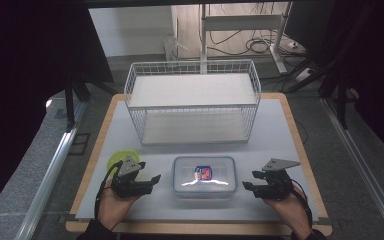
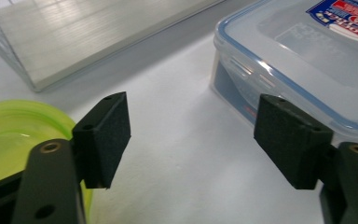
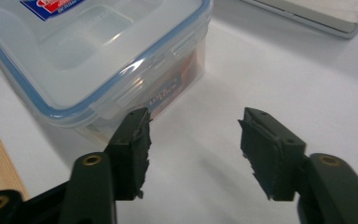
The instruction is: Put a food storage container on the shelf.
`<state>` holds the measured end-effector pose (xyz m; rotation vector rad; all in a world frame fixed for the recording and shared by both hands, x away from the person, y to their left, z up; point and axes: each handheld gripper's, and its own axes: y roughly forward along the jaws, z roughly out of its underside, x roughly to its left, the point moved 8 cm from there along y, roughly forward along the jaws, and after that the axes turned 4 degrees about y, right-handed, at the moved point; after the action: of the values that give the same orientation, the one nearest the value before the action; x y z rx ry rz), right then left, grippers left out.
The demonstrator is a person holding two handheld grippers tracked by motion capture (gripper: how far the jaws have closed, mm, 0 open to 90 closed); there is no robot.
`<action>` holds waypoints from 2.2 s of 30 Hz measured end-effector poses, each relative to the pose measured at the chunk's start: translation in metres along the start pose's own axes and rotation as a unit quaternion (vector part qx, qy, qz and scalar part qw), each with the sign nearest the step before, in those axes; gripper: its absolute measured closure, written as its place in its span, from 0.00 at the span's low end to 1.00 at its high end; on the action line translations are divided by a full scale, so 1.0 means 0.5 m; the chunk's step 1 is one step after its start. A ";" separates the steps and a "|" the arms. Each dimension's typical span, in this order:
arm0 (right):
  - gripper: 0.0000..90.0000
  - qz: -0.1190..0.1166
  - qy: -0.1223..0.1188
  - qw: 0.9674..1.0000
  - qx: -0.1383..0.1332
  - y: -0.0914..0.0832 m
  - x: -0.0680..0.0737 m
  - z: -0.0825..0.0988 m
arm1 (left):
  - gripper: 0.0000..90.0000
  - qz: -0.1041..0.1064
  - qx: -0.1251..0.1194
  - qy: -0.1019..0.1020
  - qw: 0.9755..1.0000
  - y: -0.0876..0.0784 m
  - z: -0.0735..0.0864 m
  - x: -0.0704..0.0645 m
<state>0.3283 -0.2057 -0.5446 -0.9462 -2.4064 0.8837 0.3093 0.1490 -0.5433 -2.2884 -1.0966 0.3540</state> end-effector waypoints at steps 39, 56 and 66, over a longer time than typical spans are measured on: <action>0.15 -0.166 0.132 0.974 0.076 0.086 0.059 -0.058 | 0.00 0.228 0.079 -0.077 0.967 0.121 -0.047 -0.101; 0.52 -0.153 0.132 0.979 0.015 0.012 0.077 -0.042 | 0.48 0.214 -0.003 -0.105 0.971 0.038 -0.032 -0.106; 0.57 -0.156 0.155 0.975 0.004 0.003 0.083 -0.039 | 0.52 0.194 -0.012 -0.102 0.976 0.020 -0.027 -0.121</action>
<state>0.3113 -0.1674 -0.5261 -0.6232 -2.1970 0.5801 0.2836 0.0918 -0.5390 -2.5275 -0.7410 0.7455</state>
